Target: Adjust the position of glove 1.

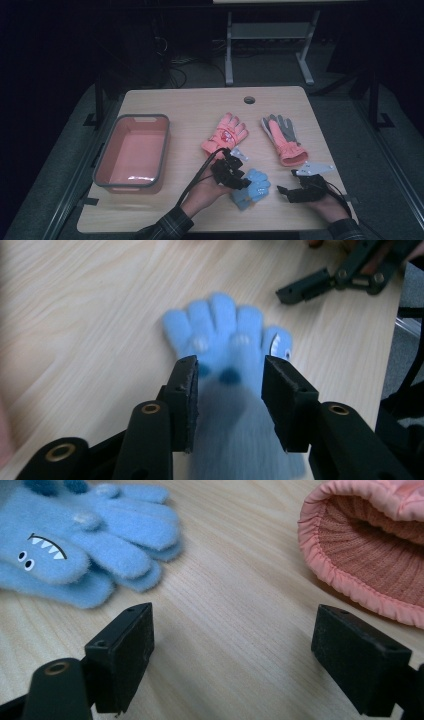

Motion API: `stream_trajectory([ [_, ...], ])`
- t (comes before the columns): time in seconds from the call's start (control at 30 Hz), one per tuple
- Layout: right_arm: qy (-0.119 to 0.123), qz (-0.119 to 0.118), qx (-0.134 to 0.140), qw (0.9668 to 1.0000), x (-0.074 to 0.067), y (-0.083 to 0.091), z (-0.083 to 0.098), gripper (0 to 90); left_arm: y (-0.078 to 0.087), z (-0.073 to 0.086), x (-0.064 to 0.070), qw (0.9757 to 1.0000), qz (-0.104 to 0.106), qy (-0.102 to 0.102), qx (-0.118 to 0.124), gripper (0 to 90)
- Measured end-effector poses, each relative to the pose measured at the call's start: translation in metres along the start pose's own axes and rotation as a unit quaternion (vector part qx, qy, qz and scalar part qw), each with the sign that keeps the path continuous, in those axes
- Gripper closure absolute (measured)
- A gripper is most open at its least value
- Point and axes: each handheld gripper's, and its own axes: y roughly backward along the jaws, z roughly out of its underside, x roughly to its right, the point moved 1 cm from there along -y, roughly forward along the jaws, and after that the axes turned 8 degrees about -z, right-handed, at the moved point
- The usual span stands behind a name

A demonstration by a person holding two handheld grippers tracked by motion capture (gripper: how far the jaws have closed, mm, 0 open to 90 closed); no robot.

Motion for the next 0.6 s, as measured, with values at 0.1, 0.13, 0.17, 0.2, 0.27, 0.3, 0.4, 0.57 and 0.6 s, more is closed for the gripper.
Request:
stream_trajectory([
  [0.1,0.0,0.0,0.0,1.0,0.0,0.0,0.0,17.1,0.008,0.011,-0.006,0.9999,-0.01,-0.003,0.005,63.2],
  [0.13,0.0,0.0,0.0,1.0,0.0,0.0,0.0,17.1,0.011,0.014,-0.009,0.9999,-0.009,-0.001,0.009,68.7],
  [0.17,0.0,0.0,0.0,1.0,0.0,0.0,0.0,17.1,0.013,0.018,-0.012,0.9999,-0.013,-0.001,0.005,74.2],
  [0.2,0.0,0.0,0.0,1.0,0.0,0.0,0.0,17.1,0.013,0.021,-0.014,0.9998,-0.019,-0.003,0.002,80.0],
  [0.27,0.0,0.0,0.0,1.0,0.0,0.0,0.0,17.1,0.011,0.027,-0.02,0.9995,-0.028,-0.003,-0.011,86.8],
  [0.3,0.0,0.0,0.0,1.0,0.0,0.0,0.0,17.1,0.008,0.031,-0.022,0.9994,-0.029,0.002,-0.017,88.5],
  [0.4,0.0,0.0,0.0,1.0,0.0,0.0,0.0,17.1,-0.001,0.04,-0.027,0.9989,-0.026,0.005,-0.039,89.2],
  [0.57,0.0,0.0,0.0,1.0,0.0,0.0,0.0,17.1,-0.005,0.042,-0.021,0.9992,0.003,0.018,-0.037,89.4],
  [0.6,0.0,0.0,0.0,1.0,0.0,0.0,0.0,17.1,-0.004,0.042,-0.02,0.9992,0.007,0.015,-0.037,89.4],
])
